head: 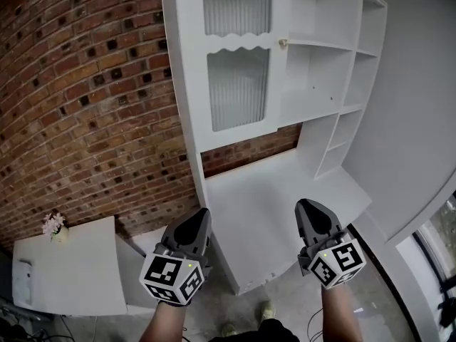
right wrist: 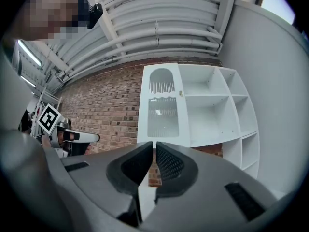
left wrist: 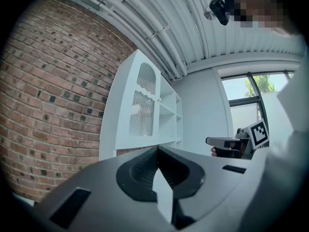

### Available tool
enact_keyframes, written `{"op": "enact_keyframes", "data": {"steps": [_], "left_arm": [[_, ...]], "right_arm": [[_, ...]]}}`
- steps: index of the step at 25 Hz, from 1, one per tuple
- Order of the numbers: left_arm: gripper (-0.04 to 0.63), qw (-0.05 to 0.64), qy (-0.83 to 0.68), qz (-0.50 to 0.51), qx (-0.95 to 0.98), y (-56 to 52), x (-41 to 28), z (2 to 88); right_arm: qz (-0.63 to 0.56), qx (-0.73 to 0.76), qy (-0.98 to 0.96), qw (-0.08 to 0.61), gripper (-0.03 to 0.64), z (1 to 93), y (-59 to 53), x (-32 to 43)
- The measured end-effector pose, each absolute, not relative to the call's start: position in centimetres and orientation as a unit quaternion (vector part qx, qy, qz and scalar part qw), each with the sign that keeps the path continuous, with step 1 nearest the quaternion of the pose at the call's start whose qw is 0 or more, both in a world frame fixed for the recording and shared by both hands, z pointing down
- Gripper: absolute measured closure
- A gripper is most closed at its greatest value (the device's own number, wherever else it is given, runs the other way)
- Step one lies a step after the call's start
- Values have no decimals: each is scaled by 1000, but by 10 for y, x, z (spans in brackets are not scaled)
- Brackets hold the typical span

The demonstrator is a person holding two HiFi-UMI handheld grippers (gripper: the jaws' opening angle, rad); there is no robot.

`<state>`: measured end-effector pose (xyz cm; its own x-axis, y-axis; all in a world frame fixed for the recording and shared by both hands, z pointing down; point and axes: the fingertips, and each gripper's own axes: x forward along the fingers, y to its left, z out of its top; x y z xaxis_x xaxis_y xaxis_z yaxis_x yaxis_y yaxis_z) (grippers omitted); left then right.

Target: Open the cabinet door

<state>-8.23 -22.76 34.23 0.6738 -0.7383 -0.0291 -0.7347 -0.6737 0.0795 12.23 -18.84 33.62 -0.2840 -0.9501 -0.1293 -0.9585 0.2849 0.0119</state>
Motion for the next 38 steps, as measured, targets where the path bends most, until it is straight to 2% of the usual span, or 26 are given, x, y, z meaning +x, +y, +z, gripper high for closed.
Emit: {"op": "enact_keyframes", "data": {"steps": [16,32,38], "left_arm": [[589,11,-464,-30,885,-319,-19,328],[589,7,-544,-7,839,-366,6,335],[589,9,-561,-3,828,-378,4,340]], "right_arm": [[62,-518,851,57,594,328,-345,180],[77,-433,898,26,396,356,-479,205],[83,-421,903,10,364,366,-504,198]]}}
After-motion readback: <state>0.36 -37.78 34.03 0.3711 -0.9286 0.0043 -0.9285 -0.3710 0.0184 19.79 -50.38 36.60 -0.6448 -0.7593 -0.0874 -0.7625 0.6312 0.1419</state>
